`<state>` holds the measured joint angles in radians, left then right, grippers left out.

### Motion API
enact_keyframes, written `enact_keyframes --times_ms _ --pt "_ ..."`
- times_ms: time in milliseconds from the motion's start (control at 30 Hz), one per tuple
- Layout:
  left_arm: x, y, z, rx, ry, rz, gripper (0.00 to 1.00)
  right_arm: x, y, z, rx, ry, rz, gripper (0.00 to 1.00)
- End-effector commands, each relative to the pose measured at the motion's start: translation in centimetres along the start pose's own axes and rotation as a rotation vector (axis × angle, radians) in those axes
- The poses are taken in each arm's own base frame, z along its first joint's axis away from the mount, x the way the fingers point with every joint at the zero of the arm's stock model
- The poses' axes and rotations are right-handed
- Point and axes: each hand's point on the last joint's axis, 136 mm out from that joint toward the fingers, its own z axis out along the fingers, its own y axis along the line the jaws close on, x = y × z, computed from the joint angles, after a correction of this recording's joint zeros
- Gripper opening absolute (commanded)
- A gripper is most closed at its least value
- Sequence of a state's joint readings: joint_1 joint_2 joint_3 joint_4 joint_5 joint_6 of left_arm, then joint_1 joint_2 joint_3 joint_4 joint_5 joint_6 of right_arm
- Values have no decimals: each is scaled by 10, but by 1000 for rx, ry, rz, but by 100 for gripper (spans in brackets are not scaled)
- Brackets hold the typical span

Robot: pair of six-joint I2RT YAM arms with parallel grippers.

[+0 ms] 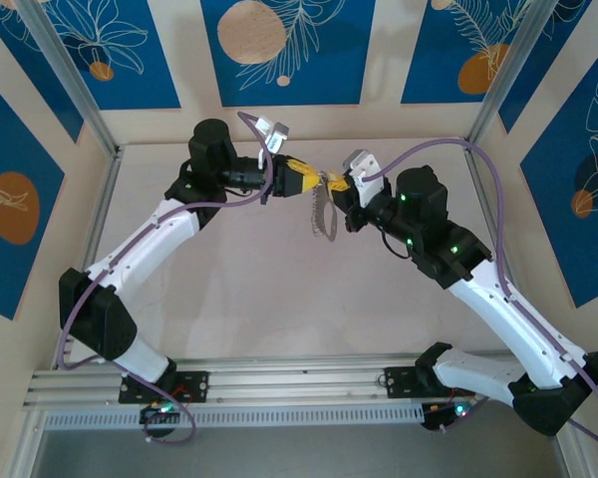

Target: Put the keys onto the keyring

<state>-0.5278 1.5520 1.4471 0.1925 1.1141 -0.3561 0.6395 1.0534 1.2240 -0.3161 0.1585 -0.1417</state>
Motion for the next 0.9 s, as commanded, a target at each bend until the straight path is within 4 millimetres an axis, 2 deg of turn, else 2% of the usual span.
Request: enact_keyframes --times_ms 0,267,433,667,867 --pt "-19 -18 -7 3 -20 83 0 -9 -2 -2 11 4 -46 0" --pt "-19 -20 -6 10 -20 81 0 -7 3 5 -11 18 -45 0" --pt "-18 -19 -6 1 -20 81 0 -5 -9 4 41 26 -35 0" --pt "-20 -21 -7 -5 -25 91 0 -7 -28 -11 84 1 22 0" --pt "-21 -21 -7 -2 -27 93 0 -10 -19 -11 38 -10 37 0"
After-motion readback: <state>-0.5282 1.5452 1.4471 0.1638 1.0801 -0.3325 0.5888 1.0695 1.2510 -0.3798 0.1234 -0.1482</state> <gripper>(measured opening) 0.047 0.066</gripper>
